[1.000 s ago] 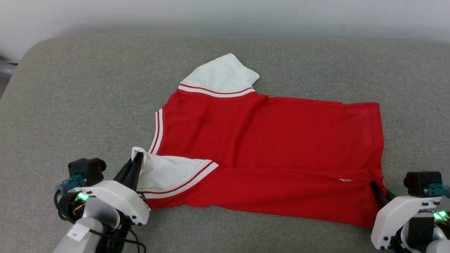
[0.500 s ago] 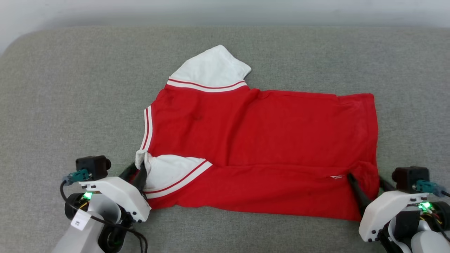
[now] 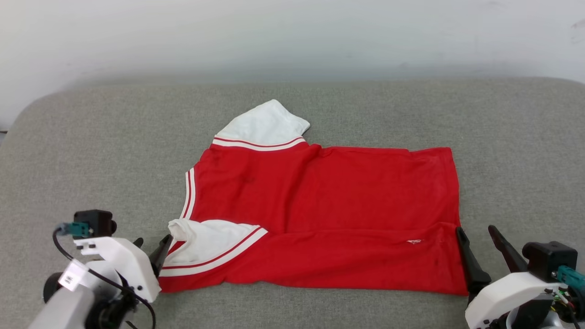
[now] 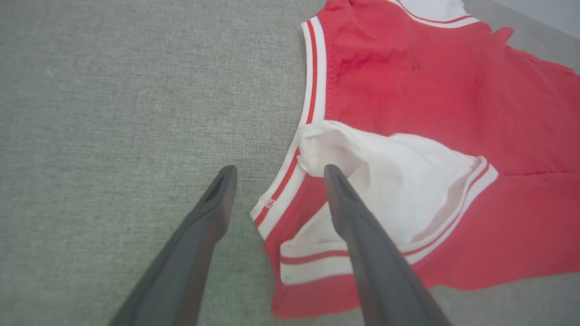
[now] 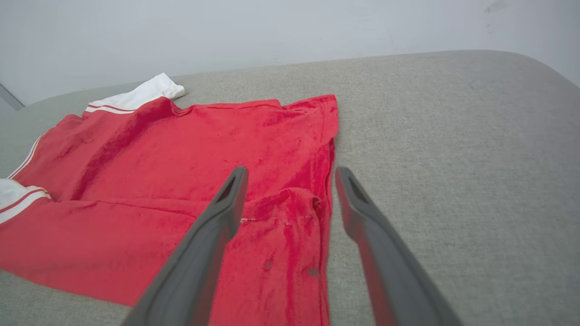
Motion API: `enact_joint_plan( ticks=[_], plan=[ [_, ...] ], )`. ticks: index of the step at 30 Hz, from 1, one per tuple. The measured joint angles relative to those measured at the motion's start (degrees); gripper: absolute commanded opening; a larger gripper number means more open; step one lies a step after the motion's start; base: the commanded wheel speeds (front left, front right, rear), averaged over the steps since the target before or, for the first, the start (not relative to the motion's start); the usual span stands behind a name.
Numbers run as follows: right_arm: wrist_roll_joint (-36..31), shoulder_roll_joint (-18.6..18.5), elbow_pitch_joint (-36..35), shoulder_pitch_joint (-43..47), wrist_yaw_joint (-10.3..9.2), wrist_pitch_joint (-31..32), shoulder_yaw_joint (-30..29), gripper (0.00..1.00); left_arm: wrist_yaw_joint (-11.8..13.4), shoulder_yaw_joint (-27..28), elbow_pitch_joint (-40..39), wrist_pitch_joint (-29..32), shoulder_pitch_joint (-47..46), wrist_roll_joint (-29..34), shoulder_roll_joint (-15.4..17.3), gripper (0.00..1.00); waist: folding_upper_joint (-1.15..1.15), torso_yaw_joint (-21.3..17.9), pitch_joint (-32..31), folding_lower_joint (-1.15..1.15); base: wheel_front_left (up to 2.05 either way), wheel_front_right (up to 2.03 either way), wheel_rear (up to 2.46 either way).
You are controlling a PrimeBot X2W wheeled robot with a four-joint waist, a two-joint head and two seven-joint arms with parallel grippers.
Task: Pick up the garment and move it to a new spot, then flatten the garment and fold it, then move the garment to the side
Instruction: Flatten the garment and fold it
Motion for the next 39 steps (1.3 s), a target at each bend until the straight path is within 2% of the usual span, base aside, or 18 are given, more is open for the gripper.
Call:
enact_joint_plan(
  ticks=[6, 10, 16, 21, 22, 24, 28, 31, 39],
  plan=[
    [-0.01, 0.71, -1.80, 1.84, 0.00, 0.80, -0.78, 1.00, 1.56, 0.57, -8.46, 13.56, 2.19, -4.95, 5.53, 1.00, 0.00, -0.64, -0.96, -0.01, 0.00, 0.00, 0.00],
    [-0.01, 1.10, -2.25, 1.77, 0.00, 1.19, -0.56, 1.00, 2.72, 1.15, -12.43, 19.41, 4.13, -7.58, 8.59, 1.00, 0.00, -1.22, 0.13, -0.01, 0.00, 0.00, 0.00],
    [0.43, 1.40, -2.34, 0.60, 0.00, 1.21, -0.23, 1.00, 4.48, 0.90, -14.64, 22.47, 6.00, -8.59, 9.53, 1.00, 0.00, -2.32, 2.88, 0.00, 0.00, 0.00, 0.00],
    [0.60, 1.55, -1.79, -0.54, 0.00, 1.26, -0.30, 1.00, 4.43, 0.40, -13.84, 23.46, 6.17, -9.36, 9.38, 1.00, 0.00, -3.30, 5.32, 0.00, 0.00, 0.00, 0.00],
    [0.63, 1.57, -1.63, -0.79, 0.00, 1.66, -0.31, 1.00, 4.33, 0.31, -13.68, 23.51, 6.06, -9.35, 9.37, 0.54, 0.00, -3.49, 5.71, 0.00, 0.00, 0.00, 0.00],
    [1.03, 1.66, -1.46, -0.91, 0.00, 1.66, -0.71, 1.00, 3.80, -0.11, -13.15, 23.82, 5.64, -9.33, 9.20, 0.00, 0.00, -3.80, 6.32, 0.00, 0.00, 0.00, 0.00],
    [1.02, 1.69, -1.07, -1.25, 0.00, 2.96, -2.65, 1.00, 2.75, -0.93, -11.77, 23.88, 4.54, -9.12, 8.22, 0.00, 0.00, -4.00, 6.78, 0.00, 0.00, 0.00, 0.00],
    [1.69, 1.63, -0.85, -1.44, 0.00, 6.14, -3.60, 1.00, 1.90, -1.05, -11.29, 23.03, 4.44, -9.14, 7.68, 0.00, 0.00, -3.75, 6.52, 0.00, 0.00, 0.00, 0.00],
    [3.89, -1.64, -1.35, -1.05, 0.00, 24.95, -2.67, 1.00, 1.52, -1.42, -14.08, 19.87, 4.84, -7.37, 7.62, 0.00, 0.00, -2.57, 5.57, 0.00, 0.00, 0.00, 0.00]
  ],
)
